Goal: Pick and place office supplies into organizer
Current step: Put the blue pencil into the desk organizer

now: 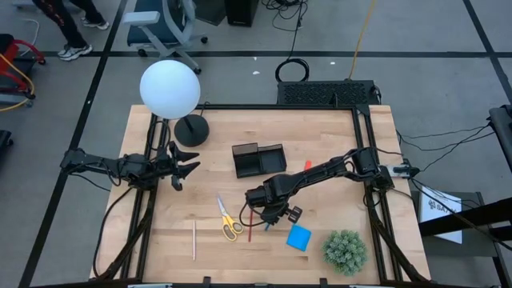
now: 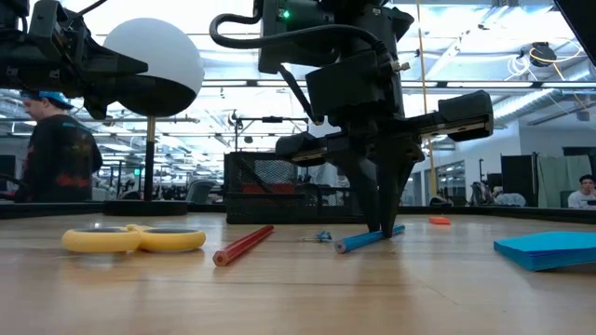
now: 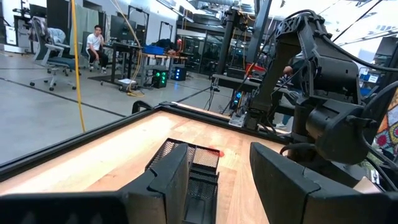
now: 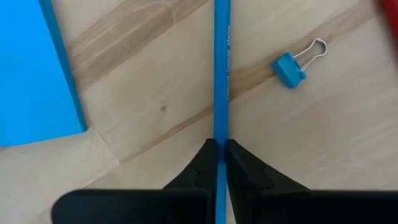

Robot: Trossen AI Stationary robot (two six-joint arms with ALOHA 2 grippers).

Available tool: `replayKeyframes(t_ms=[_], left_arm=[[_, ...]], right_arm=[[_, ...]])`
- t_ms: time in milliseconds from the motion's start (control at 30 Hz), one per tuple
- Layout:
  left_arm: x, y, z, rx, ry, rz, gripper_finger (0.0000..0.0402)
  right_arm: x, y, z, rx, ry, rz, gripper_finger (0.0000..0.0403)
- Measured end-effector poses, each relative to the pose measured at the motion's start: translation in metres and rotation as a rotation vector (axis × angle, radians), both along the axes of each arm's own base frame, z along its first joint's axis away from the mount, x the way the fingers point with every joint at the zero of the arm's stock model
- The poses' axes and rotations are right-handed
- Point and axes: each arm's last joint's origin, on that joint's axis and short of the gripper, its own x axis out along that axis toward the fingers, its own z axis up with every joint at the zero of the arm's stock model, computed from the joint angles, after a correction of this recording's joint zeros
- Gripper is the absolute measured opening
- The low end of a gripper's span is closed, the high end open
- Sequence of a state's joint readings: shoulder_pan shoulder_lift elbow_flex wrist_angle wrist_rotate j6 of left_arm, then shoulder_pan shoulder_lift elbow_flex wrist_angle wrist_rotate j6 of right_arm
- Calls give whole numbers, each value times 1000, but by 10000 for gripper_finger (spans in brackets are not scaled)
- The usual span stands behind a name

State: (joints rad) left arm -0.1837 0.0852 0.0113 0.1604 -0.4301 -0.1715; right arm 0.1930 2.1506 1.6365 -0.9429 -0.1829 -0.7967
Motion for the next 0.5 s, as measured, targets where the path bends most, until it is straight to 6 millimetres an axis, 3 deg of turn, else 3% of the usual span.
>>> replayKeyframes(t_ms=[500], left_arm=[[0,0,0,2,1,0,170]], right_arm=[[-2,-3,3,-34,13,-4,8]])
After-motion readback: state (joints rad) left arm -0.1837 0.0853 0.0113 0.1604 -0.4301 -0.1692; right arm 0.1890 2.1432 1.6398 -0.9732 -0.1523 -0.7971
